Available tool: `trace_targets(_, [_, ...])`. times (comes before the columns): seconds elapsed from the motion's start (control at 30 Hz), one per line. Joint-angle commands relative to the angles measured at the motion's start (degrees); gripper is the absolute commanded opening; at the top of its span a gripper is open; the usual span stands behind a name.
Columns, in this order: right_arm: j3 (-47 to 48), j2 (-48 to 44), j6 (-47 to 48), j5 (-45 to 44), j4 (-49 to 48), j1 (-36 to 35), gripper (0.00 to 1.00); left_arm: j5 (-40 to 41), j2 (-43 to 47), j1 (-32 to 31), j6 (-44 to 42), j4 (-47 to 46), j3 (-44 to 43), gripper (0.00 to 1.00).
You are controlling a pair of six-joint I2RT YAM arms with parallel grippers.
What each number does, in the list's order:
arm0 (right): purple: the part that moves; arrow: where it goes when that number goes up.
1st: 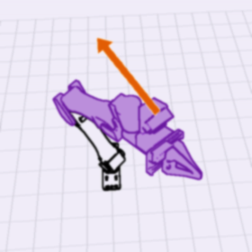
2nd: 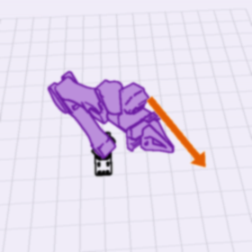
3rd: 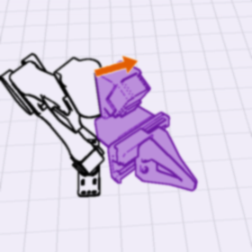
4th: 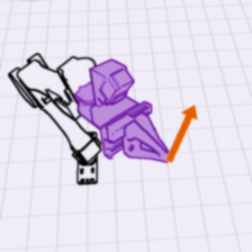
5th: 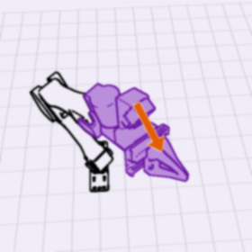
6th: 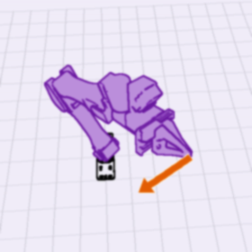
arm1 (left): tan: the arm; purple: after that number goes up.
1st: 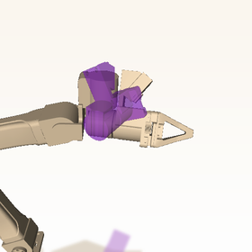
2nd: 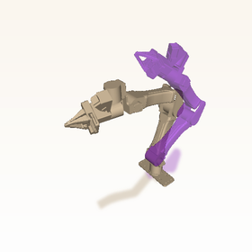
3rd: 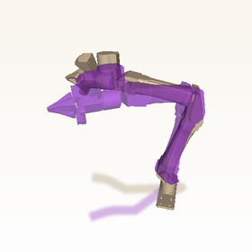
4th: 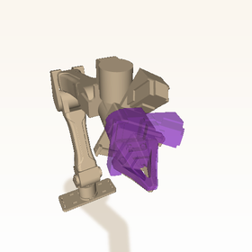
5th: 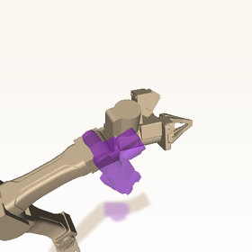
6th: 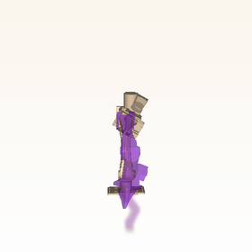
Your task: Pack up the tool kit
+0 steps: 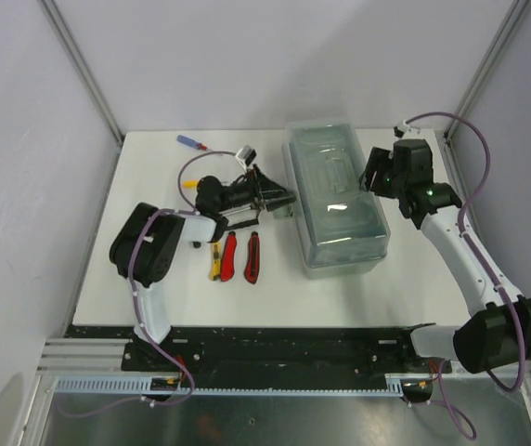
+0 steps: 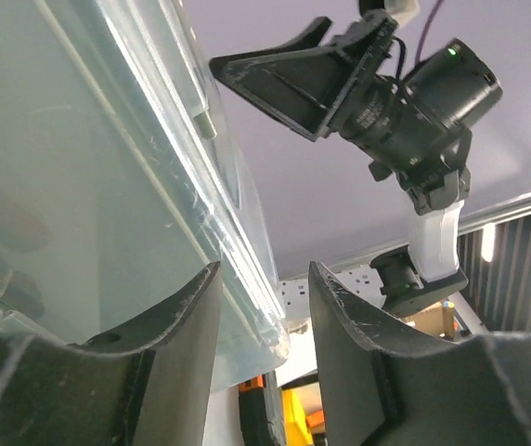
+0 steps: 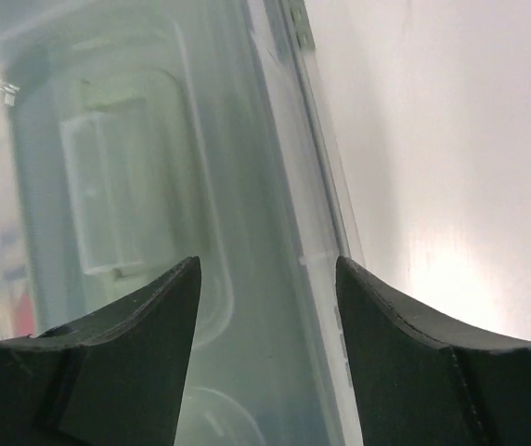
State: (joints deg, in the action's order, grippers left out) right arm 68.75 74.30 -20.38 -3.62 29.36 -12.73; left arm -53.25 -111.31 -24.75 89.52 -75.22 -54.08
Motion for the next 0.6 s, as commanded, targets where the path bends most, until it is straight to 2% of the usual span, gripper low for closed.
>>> trace_targets(0.0, [7.6, -5.5, 8.7, -10.4, -2.6, -4.6, 0.66, -1.0, 5.4, 5.2, -1.9, -7.4, 0.4, 0.50])
trace_targets(0.1, [10.6, -7.4, 13.7, -15.8, -4.2, -10.2, 0.71, -0.9, 6.7, 8.6, -3.1, -6.2, 0.0, 0.57])
trace_targets(0.17, [12.4, -7.3, 17.4, -19.6, -4.9, -15.8, 0.76, -0.7, 7.7, 10.2, -6.4, -2.5, 0.0, 0.72])
trace_targets(0.2, [13.3, -6.8, 18.8, -21.4, -4.9, -18.5, 0.78, -0.5, 8.3, 10.8, -9.3, 1.4, 0.0, 0.86])
trace_targets(0.27, [15.6, -4.1, 22.9, -25.4, -3.9, -24.1, 0.85, 0.6, 9.8, 11.3, -17.7, 11.4, 0.1, 0.96])
trace_targets(0.4, [19.9, 2.9, 29.4, -34.9, -1.9, -33.8, 0.94, 5.4, 10.3, 11.5, -29.0, 30.2, 1.0, 0.99])
trace_targets(0.57, [23.4, 9.3, 28.3, -36.3, 0.6, -37.9, 0.95, 12.6, 8.6, 11.4, -31.8, 37.5, 4.5, 0.96])
